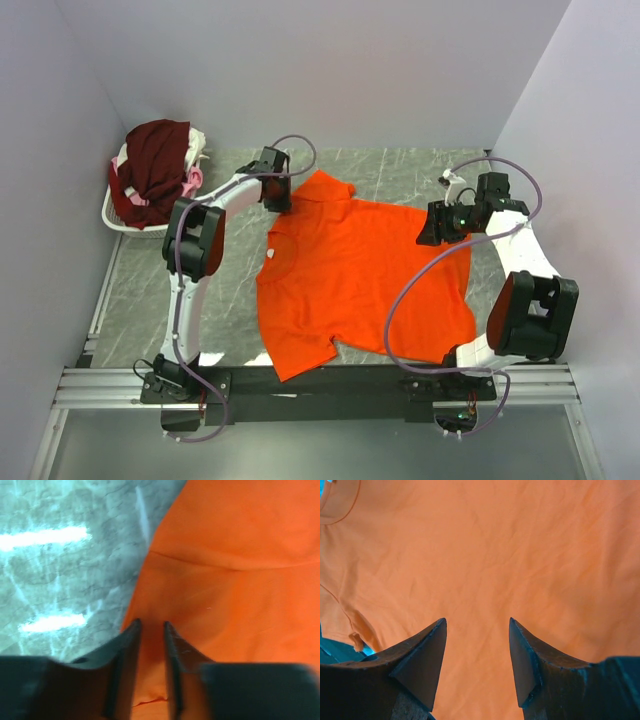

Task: Fold and stack the t-shirts
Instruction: Flatten the tshirt out

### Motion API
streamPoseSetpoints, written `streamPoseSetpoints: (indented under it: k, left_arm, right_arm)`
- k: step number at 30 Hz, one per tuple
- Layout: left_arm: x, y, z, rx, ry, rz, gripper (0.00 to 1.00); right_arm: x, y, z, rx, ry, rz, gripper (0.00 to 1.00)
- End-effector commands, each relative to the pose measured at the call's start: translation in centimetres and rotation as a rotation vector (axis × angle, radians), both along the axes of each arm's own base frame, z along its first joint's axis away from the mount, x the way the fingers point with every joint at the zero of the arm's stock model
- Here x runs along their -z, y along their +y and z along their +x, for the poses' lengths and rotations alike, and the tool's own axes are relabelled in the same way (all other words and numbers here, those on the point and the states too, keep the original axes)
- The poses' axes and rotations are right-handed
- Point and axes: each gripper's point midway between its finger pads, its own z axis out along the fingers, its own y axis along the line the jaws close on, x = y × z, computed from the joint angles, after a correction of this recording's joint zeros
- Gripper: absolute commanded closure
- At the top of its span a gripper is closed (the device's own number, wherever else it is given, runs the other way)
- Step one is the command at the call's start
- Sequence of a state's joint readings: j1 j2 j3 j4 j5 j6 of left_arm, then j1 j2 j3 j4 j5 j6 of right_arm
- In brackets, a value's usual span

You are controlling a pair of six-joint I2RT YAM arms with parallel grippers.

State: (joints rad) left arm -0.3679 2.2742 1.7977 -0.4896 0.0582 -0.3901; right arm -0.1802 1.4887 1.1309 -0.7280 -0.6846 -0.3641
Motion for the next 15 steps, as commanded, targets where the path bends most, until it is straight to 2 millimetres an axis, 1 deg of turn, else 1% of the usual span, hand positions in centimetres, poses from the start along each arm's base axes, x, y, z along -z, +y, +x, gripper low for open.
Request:
streamPoseSetpoints:
  k: [1, 2, 3, 4, 5, 6, 7, 8, 9, 11, 12, 14, 15]
  left_arm:
    - [0.7, 1.6, -2.3, -0.018, 0.057, 0.056, 0.81]
    - [0.8, 1.9, -2.9, -0.022, 0.067, 0.062, 0.86]
    - [1.7, 2.6, -4.1, -0.030, 0.097, 0.078, 0.90]
    - [0.7, 2.8, -4.4, -0.039, 0.082, 0.067, 0.95]
    - [0.7, 3.2, -5.0, -0.046, 0.089, 0.067, 0.98]
    - [1.8, 4.0, -6.7, -0.054, 0.127, 0.078, 1.00]
    - [0.5, 4.3, -7.0, -0.064, 0.106, 0.054, 1.00]
    - [0.4, 4.5, -7.8, -0.068, 0.113, 0.049, 1.00]
    - [0.2, 5.1, -9.5, -0.073, 0.127, 0.048, 1.00]
    - [0.0, 5.3, -11.0, -0.077, 0.137, 0.026, 1.00]
    - [-0.3, 5.6, -12.5, -0.076, 0.138, 0.018, 1.00]
    - [-0.6, 6.2, -13.6, -0.090, 0.128, 0.016, 0.99]
    - [-2.3, 6.3, -13.3, -0.096, 0.081, 0.003, 0.98]
  right_arm:
    - [-2.0, 0.4, 0.2, -0.015, -0.075, 0.017, 0.40]
    - [-2.1, 0.4, 0.1, -0.017, -0.081, 0.015, 0.40]
    - [-2.2, 0.4, 0.1, -0.017, -0.086, 0.012, 0.40]
    - [-2.2, 0.4, 0.0, -0.017, -0.086, 0.010, 0.40]
    - [-2.3, 0.4, 0.0, -0.016, -0.091, 0.008, 0.40]
    - [-2.4, 0.3, 0.0, -0.018, -0.096, 0.005, 0.40]
    - [-2.4, 0.4, -0.1, -0.020, -0.095, 0.007, 0.40]
    - [-2.5, 0.3, -0.2, -0.019, -0.098, 0.006, 0.40]
    - [-2.4, 0.4, -0.2, -0.021, -0.097, 0.007, 0.40]
    - [-2.4, 0.4, -0.3, -0.024, -0.097, 0.007, 0.40]
    - [-2.3, 0.4, -0.4, -0.028, -0.094, 0.004, 0.40]
    - [-2.1, 0.4, -0.4, -0.033, -0.091, 0.003, 0.40]
    - [-1.9, 0.4, -0.5, -0.038, -0.088, -0.001, 0.40]
